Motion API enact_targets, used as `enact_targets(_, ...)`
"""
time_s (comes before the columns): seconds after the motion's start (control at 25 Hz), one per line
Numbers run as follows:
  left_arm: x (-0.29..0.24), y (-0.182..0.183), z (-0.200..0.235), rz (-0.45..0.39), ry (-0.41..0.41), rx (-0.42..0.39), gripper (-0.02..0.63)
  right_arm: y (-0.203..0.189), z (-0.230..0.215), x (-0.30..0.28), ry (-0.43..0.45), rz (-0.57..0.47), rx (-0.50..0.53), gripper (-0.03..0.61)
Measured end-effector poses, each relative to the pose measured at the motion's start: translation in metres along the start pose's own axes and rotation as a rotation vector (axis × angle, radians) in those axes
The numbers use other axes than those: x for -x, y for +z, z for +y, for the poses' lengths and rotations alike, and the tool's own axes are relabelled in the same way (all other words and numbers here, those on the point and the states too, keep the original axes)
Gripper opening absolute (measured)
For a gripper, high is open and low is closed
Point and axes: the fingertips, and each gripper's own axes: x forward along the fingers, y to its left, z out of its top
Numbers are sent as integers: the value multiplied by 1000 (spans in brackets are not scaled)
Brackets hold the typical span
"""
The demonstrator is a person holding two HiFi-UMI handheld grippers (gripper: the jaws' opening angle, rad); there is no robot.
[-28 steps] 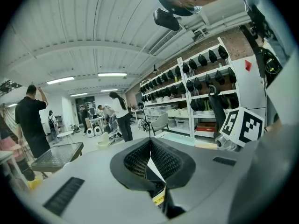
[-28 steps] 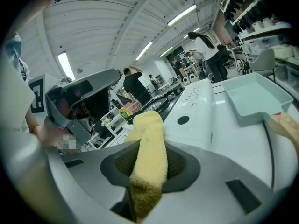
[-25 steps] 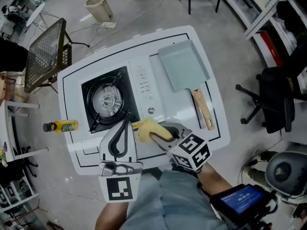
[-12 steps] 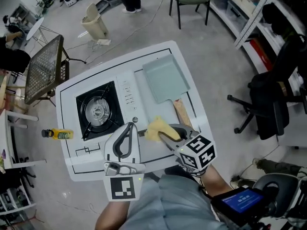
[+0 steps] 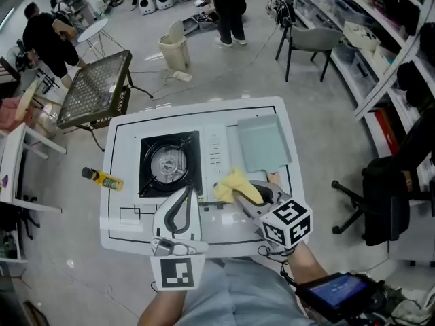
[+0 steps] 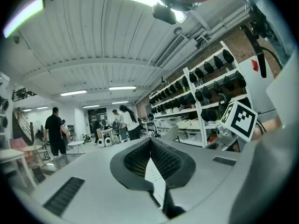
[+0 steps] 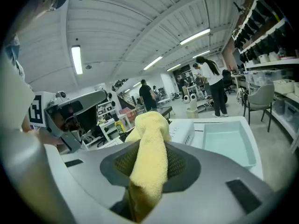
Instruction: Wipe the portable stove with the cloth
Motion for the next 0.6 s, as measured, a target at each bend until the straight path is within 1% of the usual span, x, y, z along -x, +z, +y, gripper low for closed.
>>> enact_targets(0.12,2,-14,24,24,35,26,18,-10,10,-24,20,38,2,132)
enact_targets(0.2,0,-27,36,48,39,33,18,-22,15,-39,22,74,0,132)
enact_targets(0.28,-2,-40,45,71,34,35,18,-35,17,-51,12,107,3,132)
enact_targets(0.36,-4,-51,54,97,29,38,18,-45,16,-61,-16,132,22,132)
enact_targets(0.48,-5,-65,68,124,35,67,18,-49,13,-71,-63,135,52,132)
enact_targets(0.6,-8,-73,80,133,33,83,18,-44,7,-78,-82,108,16,132)
